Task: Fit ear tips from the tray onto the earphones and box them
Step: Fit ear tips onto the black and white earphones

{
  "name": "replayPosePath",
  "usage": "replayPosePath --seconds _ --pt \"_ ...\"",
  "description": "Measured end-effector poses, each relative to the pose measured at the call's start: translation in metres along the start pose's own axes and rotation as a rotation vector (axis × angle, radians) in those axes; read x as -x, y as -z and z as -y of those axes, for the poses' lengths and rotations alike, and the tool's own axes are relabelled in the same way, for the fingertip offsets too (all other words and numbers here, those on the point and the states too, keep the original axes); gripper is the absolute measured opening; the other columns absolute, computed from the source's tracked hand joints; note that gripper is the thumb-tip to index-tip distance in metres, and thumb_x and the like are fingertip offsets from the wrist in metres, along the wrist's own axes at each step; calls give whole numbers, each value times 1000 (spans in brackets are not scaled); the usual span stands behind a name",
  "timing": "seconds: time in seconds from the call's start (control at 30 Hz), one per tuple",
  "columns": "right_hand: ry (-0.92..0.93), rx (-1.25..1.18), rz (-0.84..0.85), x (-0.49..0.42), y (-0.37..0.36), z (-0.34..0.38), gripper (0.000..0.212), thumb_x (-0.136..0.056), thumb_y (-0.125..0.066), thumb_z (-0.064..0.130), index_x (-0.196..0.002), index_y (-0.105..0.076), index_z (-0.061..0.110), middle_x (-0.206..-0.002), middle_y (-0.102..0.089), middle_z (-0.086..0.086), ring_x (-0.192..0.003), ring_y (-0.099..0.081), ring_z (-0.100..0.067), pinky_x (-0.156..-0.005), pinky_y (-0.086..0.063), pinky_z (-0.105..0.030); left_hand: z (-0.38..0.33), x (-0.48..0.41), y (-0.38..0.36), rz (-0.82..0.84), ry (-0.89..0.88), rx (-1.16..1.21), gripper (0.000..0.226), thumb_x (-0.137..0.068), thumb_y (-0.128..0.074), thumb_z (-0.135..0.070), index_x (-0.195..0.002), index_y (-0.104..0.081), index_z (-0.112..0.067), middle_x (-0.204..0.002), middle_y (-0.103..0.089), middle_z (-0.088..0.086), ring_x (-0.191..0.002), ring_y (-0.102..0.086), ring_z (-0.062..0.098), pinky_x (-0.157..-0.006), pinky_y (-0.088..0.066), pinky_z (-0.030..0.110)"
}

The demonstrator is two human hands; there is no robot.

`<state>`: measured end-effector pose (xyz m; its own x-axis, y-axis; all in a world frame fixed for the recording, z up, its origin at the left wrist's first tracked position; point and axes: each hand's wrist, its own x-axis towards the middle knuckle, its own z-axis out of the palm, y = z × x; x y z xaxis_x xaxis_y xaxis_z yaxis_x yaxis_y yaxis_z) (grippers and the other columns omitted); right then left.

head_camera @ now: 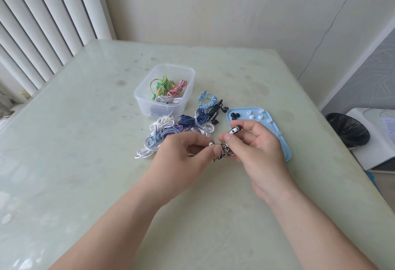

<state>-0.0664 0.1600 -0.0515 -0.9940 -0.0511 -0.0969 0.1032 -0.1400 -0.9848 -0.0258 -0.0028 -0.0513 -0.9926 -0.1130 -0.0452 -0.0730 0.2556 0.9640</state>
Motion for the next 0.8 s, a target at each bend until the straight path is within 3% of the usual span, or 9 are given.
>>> replayPosePath --seconds 0.1,0.2,0.3,0.4,0.47,0.53,0.63,0.8 --pt "-44 20 8 -1 1 1 18 -89 -72 -1 -102 -67 11 -92 -75 -18 -76 -69 -22 -59 -55 -23 -1 -1 2 6 -2 197 12 -91 -79 -18 -102 -77 -22 -91 -80 -2 -81 -73 8 -75 -57 23" --pt "-90 119 66 0 3 0 13 -87 -76 2 -96 -67 8 -82 -70 -14 -74 -68 -23 -66 -61 -35 -2 -3 4 -9 -16 320 15 -97 -72 -15 -109 -78 -20 -99 -79 6 -91 -72 17 -91 -59 34" --pt "-105 203 130 4 3 5 20 -84 -81 9 -100 -69 9 -88 -75 -12 -75 -73 -23 -63 -62 -40 -2 -4 3 -17 -16 404 18 -101 -65 -12 -113 -77 -18 -89 -74 6 -90 -72 21 -101 -57 45" --pt "-51 494 134 6 10 17 37 -79 -87 37 -111 -70 28 -97 -76 9 -77 -74 -18 -54 -56 -32 -1 -5 2 -42 -22 408 24 -102 -61 -8 -120 -73 -20 -86 -69 0 -84 -72 22 -97 -59 46" --pt "11 659 90 4 14 28 30 -79 -81 52 -102 -72 34 -99 -73 19 -73 -73 -18 -55 -51 -26 -1 -6 1 -51 -30 417 24 -100 -64 -7 -121 -70 -18 -86 -68 0 -79 -72 23 -90 -59 45" --pt "111 737 13 -8 17 35 17 -87 -75 47 -87 -74 30 -90 -73 18 -66 -72 -20 -59 -54 -26 -2 -6 1 -51 -27 422 21 -98 -67 -6 -116 -69 -15 -86 -69 3 -74 -71 23 -82 -58 44" --pt "239 940 -97 -45 21 36 11 -89 -72 29 -79 -73 25 -76 -72 12 -70 -69 -17 -72 -59 -38 -2 -5 0 -29 -20 409 14 -96 -70 -7 -108 -70 -13 -86 -72 9 -71 -69 22 -77 -56 40" --pt "196 1176 -66 -93 22 26 6 -87 -74 26 -84 -72 22 -82 -70 7 -78 -68 -21 -77 -60 -39 1 -6 1 -9 -17 404 10 -97 -69 -7 -104 -72 -13 -88 -73 15 -71 -68 24 -74 -55 38"
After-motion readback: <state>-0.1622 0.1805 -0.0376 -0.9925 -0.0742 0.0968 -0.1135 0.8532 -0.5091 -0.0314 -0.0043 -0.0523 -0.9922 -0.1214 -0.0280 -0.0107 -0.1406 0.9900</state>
